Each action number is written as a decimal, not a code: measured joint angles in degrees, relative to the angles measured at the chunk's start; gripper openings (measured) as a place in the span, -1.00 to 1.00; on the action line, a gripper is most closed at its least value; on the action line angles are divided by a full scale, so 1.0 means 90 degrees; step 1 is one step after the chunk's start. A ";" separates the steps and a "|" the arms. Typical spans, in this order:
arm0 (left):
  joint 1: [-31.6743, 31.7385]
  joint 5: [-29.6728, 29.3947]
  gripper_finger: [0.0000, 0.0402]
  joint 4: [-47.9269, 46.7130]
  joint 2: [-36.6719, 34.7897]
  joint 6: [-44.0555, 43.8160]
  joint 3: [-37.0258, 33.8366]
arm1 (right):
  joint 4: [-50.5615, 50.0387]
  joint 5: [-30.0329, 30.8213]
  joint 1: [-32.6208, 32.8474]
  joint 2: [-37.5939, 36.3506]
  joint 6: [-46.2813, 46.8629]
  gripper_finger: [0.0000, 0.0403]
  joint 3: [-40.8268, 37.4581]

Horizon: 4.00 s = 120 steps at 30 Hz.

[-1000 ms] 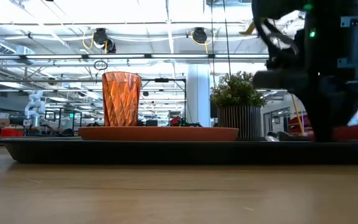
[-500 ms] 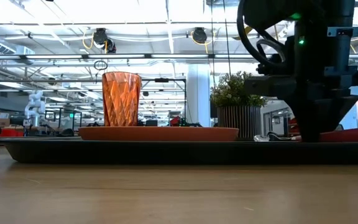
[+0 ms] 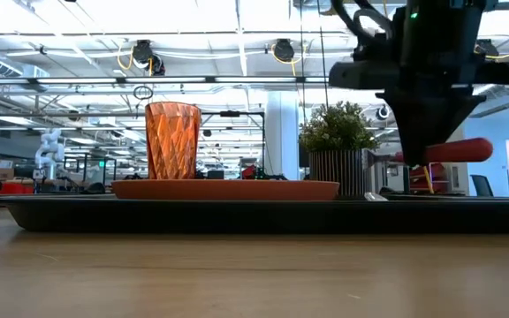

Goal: Pick and place plate/cup/fork/spoon on tray
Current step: Adjust the pink fork on the black serving tray

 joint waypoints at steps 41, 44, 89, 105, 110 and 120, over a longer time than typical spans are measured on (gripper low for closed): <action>0.0000 0.0002 -0.79 0.0002 -0.0001 -0.0038 0.0000 | 0.0587 0.1142 -0.0178 0.0174 -0.0299 -0.09 -0.0611; 0.0000 0.0002 -0.79 0.0002 0.0000 -0.0038 0.0000 | 0.0112 0.1357 -0.0314 0.0174 -0.0106 -0.15 -0.0611; 0.0000 0.0002 -0.79 -0.0008 0.0000 -0.0038 0.0000 | 0.3212 0.1526 -0.1107 -0.0406 -0.2685 -0.22 -0.1264; 0.0000 0.0002 -0.79 -0.0010 -0.0002 -0.0043 0.0000 | 0.3514 0.1205 -0.1105 -0.0418 -0.2160 -0.22 -0.1932; 0.0000 0.0002 -0.79 -0.0010 0.0001 -0.0051 0.0000 | 0.4530 0.1719 -0.1046 -0.0552 -0.3019 -0.22 -0.1989; -0.0010 0.0002 -0.79 -0.0022 0.0001 -0.0067 0.0000 | 0.4304 0.1812 -0.1025 -0.0674 -0.2942 -0.22 -0.1986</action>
